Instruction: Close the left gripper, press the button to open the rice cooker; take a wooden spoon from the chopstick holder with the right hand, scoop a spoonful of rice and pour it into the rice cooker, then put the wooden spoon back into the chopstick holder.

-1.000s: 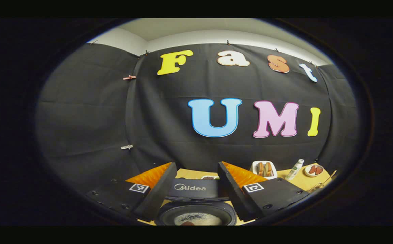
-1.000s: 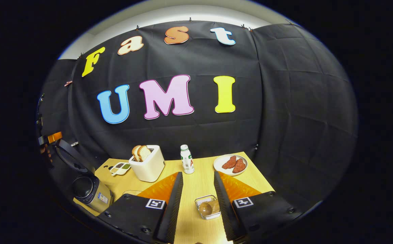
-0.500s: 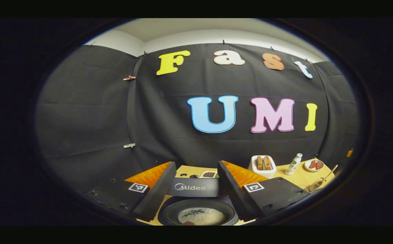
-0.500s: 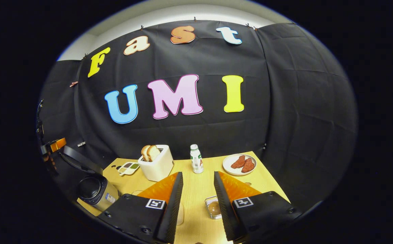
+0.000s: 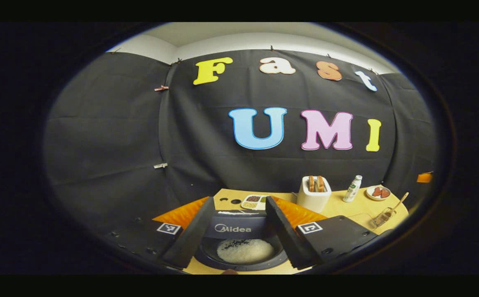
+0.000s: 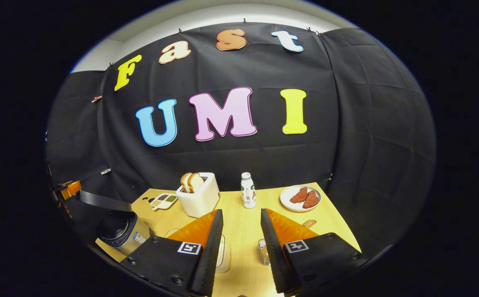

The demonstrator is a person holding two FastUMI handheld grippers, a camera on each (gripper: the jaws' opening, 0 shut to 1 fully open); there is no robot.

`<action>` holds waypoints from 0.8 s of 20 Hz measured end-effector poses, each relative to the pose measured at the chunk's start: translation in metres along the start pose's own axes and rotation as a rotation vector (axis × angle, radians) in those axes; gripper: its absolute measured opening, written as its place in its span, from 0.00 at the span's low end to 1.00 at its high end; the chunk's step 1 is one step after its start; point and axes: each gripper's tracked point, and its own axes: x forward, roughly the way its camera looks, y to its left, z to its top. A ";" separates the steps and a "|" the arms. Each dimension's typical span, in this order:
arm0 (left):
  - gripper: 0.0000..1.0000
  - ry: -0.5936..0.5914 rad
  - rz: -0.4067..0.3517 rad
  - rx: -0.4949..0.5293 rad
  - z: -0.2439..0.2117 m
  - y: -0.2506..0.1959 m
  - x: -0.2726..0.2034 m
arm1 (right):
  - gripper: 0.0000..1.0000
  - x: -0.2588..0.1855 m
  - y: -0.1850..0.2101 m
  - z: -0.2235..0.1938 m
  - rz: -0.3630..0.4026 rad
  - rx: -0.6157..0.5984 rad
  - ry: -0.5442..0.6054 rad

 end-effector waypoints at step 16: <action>0.88 0.156 -0.008 -0.011 -0.111 -0.004 -0.033 | 0.58 0.000 0.022 -0.021 0.045 -0.034 0.042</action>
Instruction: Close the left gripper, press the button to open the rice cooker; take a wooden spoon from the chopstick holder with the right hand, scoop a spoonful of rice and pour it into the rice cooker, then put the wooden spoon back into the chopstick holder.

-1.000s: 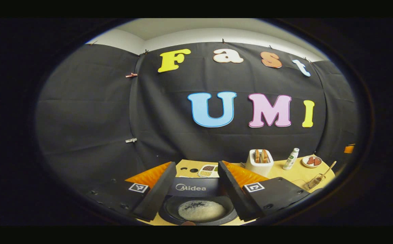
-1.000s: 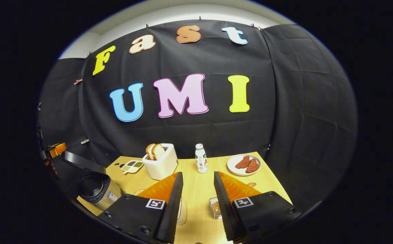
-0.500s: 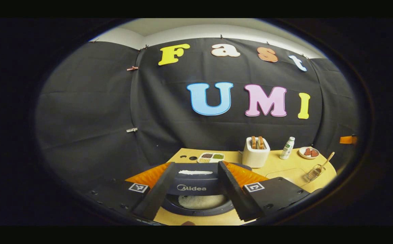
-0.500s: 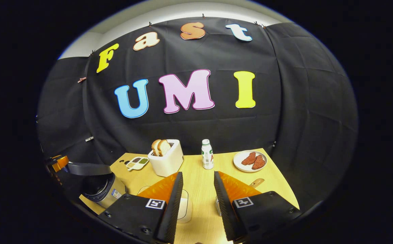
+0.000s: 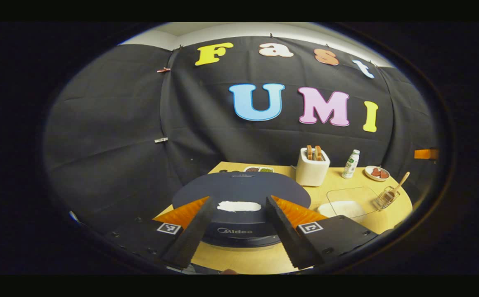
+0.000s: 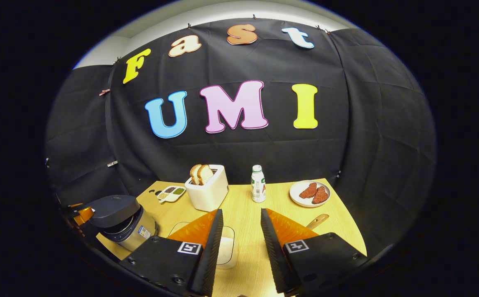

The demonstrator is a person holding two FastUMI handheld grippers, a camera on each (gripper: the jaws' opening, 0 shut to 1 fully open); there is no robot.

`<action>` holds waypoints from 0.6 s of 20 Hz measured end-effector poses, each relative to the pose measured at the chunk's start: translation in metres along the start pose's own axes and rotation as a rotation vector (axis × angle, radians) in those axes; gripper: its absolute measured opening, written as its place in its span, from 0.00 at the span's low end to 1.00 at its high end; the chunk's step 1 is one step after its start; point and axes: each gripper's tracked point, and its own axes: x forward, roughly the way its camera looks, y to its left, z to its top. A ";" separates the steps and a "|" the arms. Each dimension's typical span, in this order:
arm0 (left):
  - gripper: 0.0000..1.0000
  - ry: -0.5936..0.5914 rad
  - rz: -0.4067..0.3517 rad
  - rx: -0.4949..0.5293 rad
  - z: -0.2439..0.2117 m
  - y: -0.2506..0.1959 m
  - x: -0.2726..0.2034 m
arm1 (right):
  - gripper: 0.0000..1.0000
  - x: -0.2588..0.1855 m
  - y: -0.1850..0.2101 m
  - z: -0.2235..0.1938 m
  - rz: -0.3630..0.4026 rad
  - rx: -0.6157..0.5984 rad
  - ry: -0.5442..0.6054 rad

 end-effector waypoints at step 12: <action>0.89 0.053 -0.023 -0.005 -0.045 -0.002 0.008 | 0.58 -0.001 0.001 -0.008 -0.004 0.009 0.015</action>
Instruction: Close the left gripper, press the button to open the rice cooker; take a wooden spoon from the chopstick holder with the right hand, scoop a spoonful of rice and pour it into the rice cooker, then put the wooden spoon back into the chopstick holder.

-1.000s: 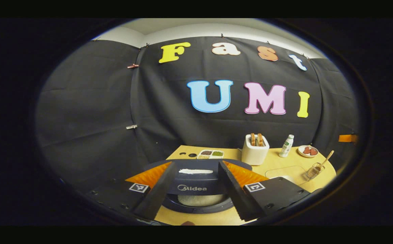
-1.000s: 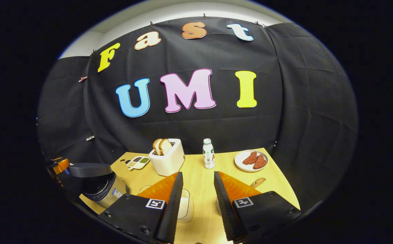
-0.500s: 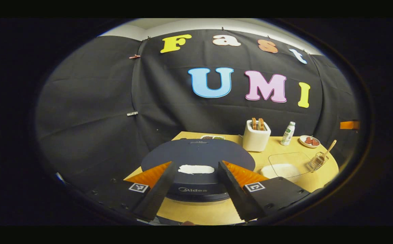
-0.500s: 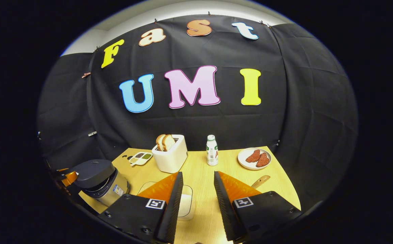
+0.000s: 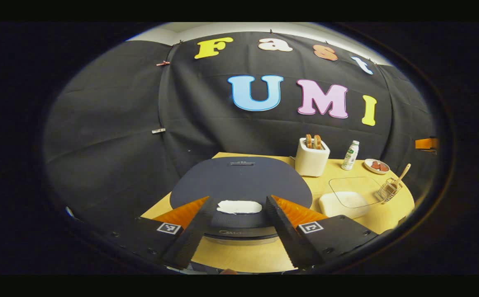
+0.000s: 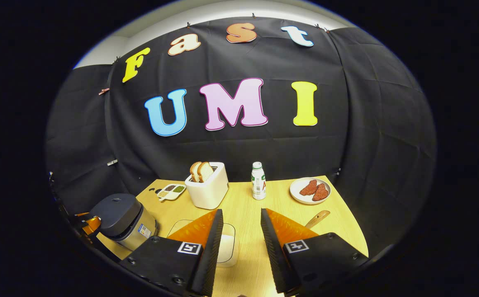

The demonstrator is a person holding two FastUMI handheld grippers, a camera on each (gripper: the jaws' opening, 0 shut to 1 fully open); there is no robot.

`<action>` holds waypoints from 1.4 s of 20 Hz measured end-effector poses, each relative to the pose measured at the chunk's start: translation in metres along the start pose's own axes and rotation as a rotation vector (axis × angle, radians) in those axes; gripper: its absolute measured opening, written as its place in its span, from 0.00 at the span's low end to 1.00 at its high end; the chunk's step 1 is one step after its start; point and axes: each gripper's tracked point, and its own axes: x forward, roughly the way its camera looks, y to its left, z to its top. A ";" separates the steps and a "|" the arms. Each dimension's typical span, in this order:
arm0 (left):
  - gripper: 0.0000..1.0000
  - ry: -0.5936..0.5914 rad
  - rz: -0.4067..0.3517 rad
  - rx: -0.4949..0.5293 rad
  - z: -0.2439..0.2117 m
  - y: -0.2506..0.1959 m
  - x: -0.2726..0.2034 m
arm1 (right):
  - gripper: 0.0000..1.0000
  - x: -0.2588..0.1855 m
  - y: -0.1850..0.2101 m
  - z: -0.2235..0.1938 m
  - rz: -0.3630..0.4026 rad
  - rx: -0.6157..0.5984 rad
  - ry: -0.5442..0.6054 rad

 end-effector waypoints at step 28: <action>0.88 -0.092 -0.077 0.027 -0.008 -0.002 0.003 | 0.58 -0.005 0.016 -0.022 0.023 0.003 0.042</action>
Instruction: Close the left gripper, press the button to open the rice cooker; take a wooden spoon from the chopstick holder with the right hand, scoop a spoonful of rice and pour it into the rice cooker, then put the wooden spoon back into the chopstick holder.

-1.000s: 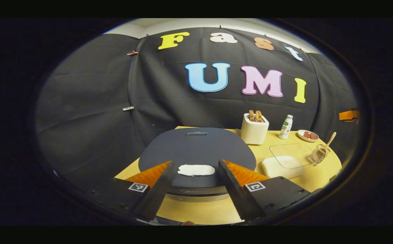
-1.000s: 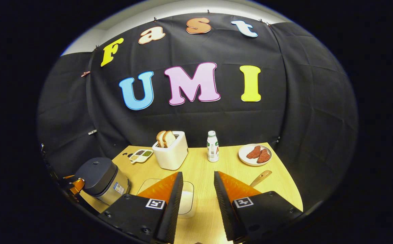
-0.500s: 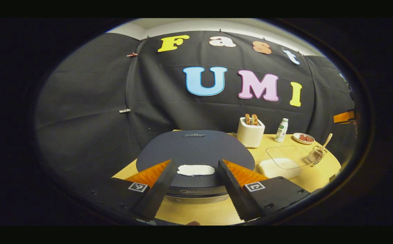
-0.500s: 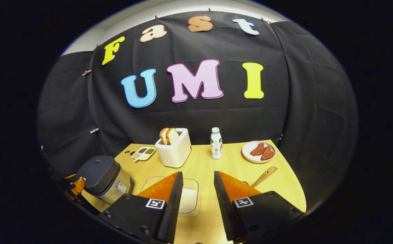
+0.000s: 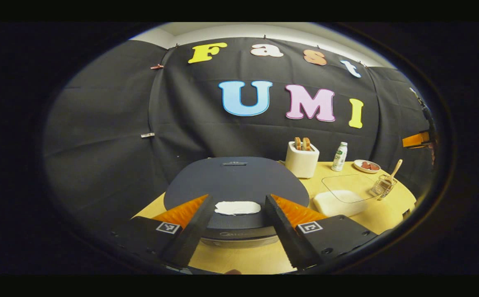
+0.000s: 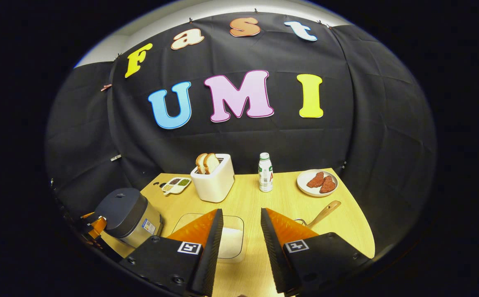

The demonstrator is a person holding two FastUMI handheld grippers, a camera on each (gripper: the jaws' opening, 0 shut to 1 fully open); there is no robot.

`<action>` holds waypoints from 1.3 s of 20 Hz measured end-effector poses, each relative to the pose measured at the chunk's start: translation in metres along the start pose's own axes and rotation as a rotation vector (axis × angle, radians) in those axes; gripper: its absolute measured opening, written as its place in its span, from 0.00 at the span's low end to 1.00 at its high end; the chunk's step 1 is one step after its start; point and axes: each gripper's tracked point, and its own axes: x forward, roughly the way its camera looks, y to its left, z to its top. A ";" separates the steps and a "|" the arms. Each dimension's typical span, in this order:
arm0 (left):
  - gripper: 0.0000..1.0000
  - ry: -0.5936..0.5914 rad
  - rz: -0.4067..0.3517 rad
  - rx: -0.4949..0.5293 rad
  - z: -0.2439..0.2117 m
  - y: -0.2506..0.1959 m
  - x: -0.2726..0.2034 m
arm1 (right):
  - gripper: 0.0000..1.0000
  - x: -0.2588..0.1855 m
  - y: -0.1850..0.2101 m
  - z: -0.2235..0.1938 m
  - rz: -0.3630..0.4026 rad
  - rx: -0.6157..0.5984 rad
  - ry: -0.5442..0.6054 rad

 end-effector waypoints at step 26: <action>0.85 -0.293 0.045 0.089 0.155 -0.097 -0.064 | 0.60 -0.031 -0.002 0.025 0.020 -0.003 -0.112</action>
